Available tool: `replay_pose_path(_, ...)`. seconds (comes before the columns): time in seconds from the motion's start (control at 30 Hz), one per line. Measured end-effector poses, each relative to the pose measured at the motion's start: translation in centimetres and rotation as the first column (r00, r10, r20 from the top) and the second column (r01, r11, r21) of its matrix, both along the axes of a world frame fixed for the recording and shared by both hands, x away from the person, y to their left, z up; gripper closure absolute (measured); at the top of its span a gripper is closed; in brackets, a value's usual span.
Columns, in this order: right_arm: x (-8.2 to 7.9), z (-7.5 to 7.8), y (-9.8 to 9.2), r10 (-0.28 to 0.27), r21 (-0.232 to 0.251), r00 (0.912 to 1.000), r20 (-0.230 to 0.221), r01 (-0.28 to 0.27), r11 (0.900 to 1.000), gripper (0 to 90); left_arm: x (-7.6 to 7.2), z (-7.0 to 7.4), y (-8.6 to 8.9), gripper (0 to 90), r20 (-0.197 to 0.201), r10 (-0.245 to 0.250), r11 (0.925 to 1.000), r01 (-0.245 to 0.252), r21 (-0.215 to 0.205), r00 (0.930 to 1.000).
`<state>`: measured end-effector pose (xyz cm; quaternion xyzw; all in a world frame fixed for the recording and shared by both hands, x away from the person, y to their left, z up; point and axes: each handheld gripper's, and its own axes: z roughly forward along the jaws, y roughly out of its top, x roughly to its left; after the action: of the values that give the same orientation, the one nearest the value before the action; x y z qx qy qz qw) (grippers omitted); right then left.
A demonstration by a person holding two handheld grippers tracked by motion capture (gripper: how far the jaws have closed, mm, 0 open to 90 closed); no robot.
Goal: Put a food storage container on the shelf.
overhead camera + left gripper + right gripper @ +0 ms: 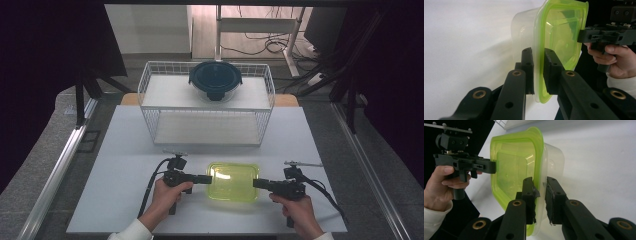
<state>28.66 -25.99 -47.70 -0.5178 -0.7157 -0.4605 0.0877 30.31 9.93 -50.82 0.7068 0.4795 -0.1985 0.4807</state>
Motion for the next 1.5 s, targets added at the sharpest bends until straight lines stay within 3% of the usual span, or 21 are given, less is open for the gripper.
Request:
replay_pose_path(0.3, 0.0, 1.5, 0.3, 0.021, 0.012, 0.9986, 0.049, -0.022, 1.0, 77.3, -0.4, 1.7, 0.6, 80.4, 0.058, 0.007, 1.0, -0.006, -0.007, 0.9983)
replay_pose_path(0.57, 0.6, 3.0, 0.9, 0.035, 0.022, 0.9955, 0.088, -0.037, 0.999, 78.0, -0.6, 4.2, 1.3, 79.9, 0.116, 0.021, 0.9996, -0.019, -0.02, 0.993)
replay_pose_path(0.77, 1.2, 4.9, 1.2, 0.049, 0.017, 0.9896, 0.135, -0.052, 0.999, 78.1, -0.2, 5.8, 1.7, 79.8, 0.145, 0.026, 0.9991, -0.021, -0.036, 0.9891)
replay_pose_path(1.1, 2.0, 8.0, 1.7, 0.056, 0.014, 0.9774, 0.204, -0.06, 0.998, 78.4, 0.2, 9.5, 2.3, 79.7, 0.214, 0.039, 0.9989, -0.032, -0.034, 0.976)
replay_pose_path(1.5, 2.9, 11.1, 2.5, 0.062, 0.016, 0.9663, 0.25, -0.068, 0.998, 78.5, 0.7, 12.4, 3.1, 79.6, 0.263, 0.049, 0.9985, -0.041, -0.037, 0.9634)
